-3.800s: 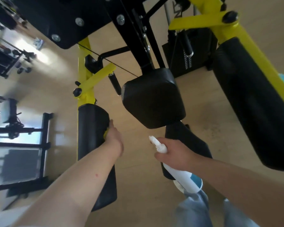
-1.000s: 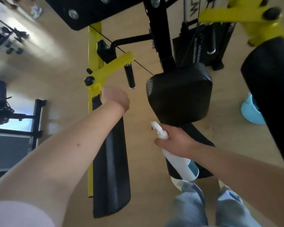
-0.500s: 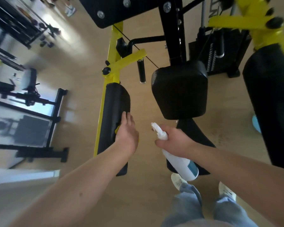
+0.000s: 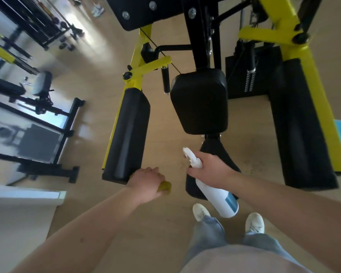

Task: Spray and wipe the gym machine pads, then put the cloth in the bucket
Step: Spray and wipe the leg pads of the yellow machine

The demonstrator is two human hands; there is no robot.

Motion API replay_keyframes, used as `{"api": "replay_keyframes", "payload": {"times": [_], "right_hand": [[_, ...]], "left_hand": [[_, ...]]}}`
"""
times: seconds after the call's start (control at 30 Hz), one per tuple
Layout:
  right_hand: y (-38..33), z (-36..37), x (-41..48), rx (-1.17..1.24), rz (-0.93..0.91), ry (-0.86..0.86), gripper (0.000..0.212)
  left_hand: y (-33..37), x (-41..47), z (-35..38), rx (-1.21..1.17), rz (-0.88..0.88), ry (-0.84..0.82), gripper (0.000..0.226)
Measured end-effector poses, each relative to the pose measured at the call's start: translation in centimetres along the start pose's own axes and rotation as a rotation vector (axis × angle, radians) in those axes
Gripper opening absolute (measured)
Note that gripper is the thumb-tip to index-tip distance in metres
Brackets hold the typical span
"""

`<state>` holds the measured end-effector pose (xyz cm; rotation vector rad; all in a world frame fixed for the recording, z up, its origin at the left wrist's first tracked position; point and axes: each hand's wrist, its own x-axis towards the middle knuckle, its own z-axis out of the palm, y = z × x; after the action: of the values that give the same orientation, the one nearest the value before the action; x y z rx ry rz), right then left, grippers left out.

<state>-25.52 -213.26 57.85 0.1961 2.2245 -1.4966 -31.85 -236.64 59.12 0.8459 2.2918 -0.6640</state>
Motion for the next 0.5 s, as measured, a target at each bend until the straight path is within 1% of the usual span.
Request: {"api": "replay_keyframes", "payload": {"times": [0.1, 0.2, 0.3, 0.4, 0.5], "right_hand": [[0.5, -0.5, -0.8, -0.020, 0.010, 0.010, 0.018], [1.1, -0.8, -1.0, -0.023, 0.022, 0.037, 0.019], [1.5, -1.1, -0.4, 0.017, 0.059, 0.107, 0.021], [1.4, -1.8, 0.4, 0.066, 0.132, 0.222, 0.029], [0.5, -2.6, 0.9, 0.141, 0.188, 0.345, 0.025]], "left_hand": [[1.9, 1.4, -1.2, -0.404, -0.128, 0.036, 0.039], [3.2, 3.2, -2.5, -0.690, -0.154, 0.141, 0.033], [3.7, 4.8, -4.3, -0.967, -0.065, 0.188, 0.030], [4.2, 6.3, -6.6, -1.116, 0.035, 0.224, 0.029], [4.8, 7.9, -8.1, -1.234, 0.116, 0.248, 0.027]]}}
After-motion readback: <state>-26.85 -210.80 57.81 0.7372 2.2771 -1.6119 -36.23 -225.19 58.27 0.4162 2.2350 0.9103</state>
